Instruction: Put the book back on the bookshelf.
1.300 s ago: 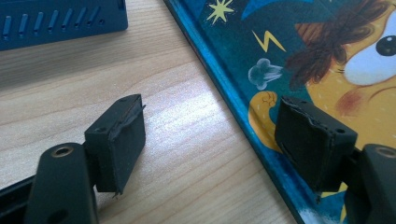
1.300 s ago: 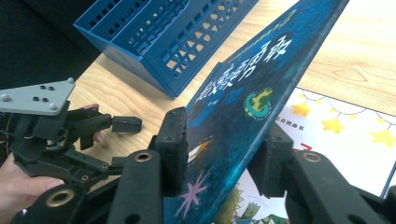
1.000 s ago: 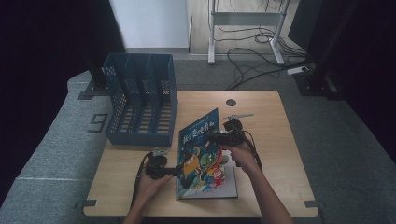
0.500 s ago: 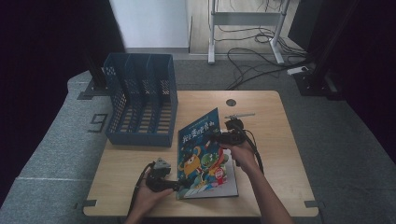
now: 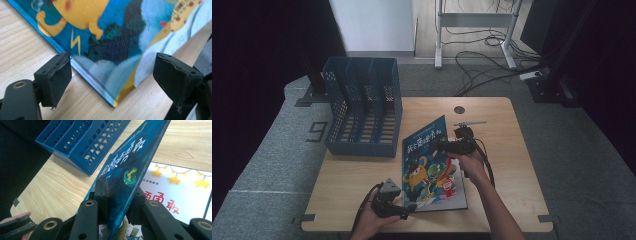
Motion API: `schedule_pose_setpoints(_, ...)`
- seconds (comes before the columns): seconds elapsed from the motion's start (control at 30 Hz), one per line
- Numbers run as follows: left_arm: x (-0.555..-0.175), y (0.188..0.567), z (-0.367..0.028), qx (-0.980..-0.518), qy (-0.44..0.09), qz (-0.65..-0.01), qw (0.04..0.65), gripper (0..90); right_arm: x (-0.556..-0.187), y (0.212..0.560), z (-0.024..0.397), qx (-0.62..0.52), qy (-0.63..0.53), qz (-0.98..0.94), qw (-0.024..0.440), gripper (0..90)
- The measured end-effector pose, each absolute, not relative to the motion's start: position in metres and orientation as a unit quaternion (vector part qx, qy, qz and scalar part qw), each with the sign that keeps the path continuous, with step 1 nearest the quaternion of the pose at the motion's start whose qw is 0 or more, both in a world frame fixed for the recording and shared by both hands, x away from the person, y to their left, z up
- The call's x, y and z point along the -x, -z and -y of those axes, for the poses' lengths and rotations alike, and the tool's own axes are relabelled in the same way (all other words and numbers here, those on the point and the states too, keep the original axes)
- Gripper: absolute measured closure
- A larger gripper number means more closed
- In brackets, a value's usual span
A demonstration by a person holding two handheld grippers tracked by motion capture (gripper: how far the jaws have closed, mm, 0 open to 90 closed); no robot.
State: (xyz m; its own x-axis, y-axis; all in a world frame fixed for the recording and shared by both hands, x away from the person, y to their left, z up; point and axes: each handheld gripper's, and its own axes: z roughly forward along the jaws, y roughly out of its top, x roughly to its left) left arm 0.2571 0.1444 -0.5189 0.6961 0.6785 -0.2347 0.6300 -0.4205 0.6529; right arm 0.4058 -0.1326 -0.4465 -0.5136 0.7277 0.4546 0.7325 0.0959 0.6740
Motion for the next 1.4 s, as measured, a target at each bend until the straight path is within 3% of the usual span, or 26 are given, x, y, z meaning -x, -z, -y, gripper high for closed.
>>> schedule_pose_setpoints(0.63, -0.268, 0.527, -0.130, -0.845, -0.027, -0.392, 0.362, 14.0, -0.411, 0.448, 0.141, 0.509, 0.458, 0.729, -0.006, 73.5)
schedule_pose_setpoints(0.97, -0.279, 0.529, -0.128, -0.848, -0.028, -0.391, 0.357, 13.9, -0.431, 0.451, 0.146, 0.504, 0.445, 0.740, -0.020, 67.3)
schedule_pose_setpoints(1.23, -0.283, 0.529, -0.127, -0.847, -0.017, -0.389, 0.362, 13.8, -0.443, 0.449, 0.149, 0.504, 0.463, 0.729, 0.001, 73.2)
schedule_pose_setpoints(1.4, -0.286, 0.529, -0.127, -0.845, -0.012, -0.391, 0.365, 13.7, -0.441, 0.444, 0.146, 0.497, 0.463, 0.734, -0.014, 73.6)
